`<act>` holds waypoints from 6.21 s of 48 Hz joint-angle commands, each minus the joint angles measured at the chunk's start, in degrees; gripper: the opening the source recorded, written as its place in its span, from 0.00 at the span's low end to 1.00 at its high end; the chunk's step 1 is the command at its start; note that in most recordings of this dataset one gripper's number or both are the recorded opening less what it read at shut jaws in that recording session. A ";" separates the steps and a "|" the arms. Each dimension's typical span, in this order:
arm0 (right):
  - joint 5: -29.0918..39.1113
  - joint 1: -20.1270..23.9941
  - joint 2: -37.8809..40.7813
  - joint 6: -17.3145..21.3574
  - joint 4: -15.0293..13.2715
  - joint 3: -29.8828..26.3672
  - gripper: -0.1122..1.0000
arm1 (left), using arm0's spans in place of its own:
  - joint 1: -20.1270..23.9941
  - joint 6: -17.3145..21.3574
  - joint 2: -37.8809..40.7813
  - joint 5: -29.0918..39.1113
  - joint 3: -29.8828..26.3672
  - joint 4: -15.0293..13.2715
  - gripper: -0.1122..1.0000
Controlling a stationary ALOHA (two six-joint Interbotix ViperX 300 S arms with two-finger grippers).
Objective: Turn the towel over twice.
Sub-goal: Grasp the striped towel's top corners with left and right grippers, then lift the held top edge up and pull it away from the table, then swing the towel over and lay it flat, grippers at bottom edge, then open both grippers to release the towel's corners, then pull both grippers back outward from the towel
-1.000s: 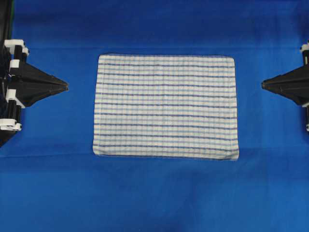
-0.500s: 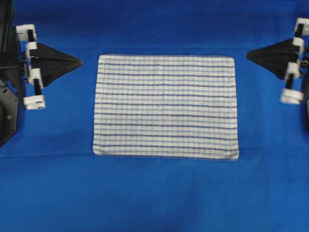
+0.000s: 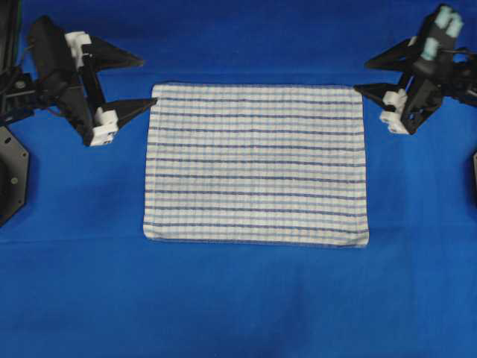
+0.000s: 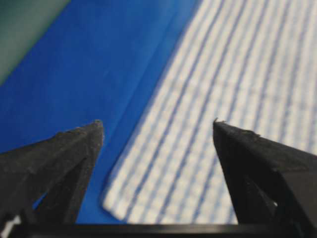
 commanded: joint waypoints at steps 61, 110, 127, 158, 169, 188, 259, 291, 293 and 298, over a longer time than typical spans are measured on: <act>-2.72 -4.13 18.37 -1.41 -1.05 -5.45 0.13 | 6.15 2.81 24.08 2.37 -6.68 -0.35 0.13; 8.79 -18.46 2.11 -11.43 -1.23 -20.92 0.13 | 18.28 9.58 3.96 11.95 -19.69 -0.26 0.13; 16.17 -18.90 -2.55 -14.15 -1.23 -28.48 0.13 | 19.07 13.89 -1.93 14.41 -23.47 -0.26 0.13; 35.42 -3.69 -19.78 -13.01 0.00 -23.47 0.13 | 6.68 14.85 -17.23 16.79 -13.27 -0.26 0.13; 41.22 4.57 -20.74 -8.88 0.88 -20.48 0.13 | 1.41 14.85 -20.13 18.46 -7.21 -0.26 0.13; 40.17 23.20 -19.86 3.78 0.79 -12.39 0.13 | -15.38 8.26 -17.05 21.27 -3.43 -0.53 0.13; 25.22 40.69 -1.14 23.20 -0.79 -8.44 0.13 | -33.31 -9.67 6.33 23.03 -7.91 -0.53 0.15; 28.83 38.76 -11.60 22.41 -8.61 -11.60 0.65 | -30.67 -8.61 -3.34 27.51 -13.45 -0.53 0.73; 28.74 38.14 -13.27 22.41 -9.84 -11.60 0.65 | -29.97 -8.61 -4.75 27.51 -13.80 -0.53 0.73; 28.56 36.12 -17.67 22.50 -12.66 -11.34 0.65 | -28.39 -8.35 -8.26 27.51 -14.24 -0.44 0.73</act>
